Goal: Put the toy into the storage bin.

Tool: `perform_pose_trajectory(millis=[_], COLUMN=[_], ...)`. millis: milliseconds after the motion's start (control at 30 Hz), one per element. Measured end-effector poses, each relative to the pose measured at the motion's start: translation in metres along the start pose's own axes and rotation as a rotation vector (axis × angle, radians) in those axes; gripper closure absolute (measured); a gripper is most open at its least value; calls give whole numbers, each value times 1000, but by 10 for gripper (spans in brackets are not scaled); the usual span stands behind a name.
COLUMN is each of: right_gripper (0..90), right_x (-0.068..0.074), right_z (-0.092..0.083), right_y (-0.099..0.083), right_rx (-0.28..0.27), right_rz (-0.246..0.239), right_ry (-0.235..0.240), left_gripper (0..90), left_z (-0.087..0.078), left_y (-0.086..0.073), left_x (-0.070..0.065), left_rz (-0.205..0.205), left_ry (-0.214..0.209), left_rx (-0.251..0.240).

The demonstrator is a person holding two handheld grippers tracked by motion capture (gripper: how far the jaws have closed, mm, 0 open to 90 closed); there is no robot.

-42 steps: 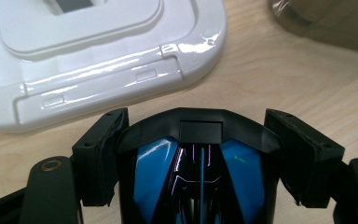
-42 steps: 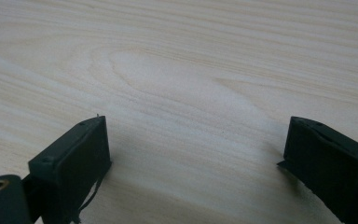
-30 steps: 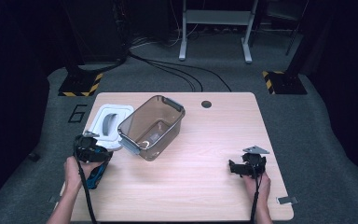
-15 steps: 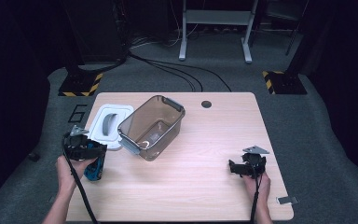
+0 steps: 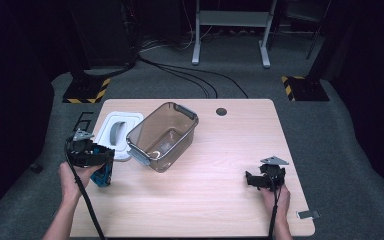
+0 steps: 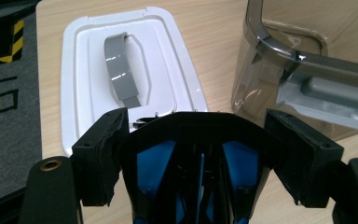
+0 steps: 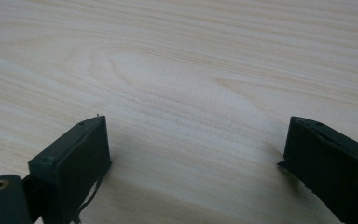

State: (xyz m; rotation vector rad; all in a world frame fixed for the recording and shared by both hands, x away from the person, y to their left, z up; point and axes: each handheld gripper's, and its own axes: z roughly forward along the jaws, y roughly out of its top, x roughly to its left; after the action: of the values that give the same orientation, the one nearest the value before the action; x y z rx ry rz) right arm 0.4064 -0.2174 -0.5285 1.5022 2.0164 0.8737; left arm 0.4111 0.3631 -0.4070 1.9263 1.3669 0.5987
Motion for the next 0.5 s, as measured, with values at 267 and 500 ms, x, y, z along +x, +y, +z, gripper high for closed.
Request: perform_pose_trajectory(millis=[267,500], right_gripper=[59,59], right_x=[0,0], right_z=[0,0], right_y=[0,0], right_rx=[0,0], right_rz=[0,0], right_ry=[0,0], left_gripper=[252,252], left_z=[-9,-12], left_y=[15,28], left_x=[1,3], left_rz=[18,22], left_ry=[6,24], left_rx=[-2,-24])
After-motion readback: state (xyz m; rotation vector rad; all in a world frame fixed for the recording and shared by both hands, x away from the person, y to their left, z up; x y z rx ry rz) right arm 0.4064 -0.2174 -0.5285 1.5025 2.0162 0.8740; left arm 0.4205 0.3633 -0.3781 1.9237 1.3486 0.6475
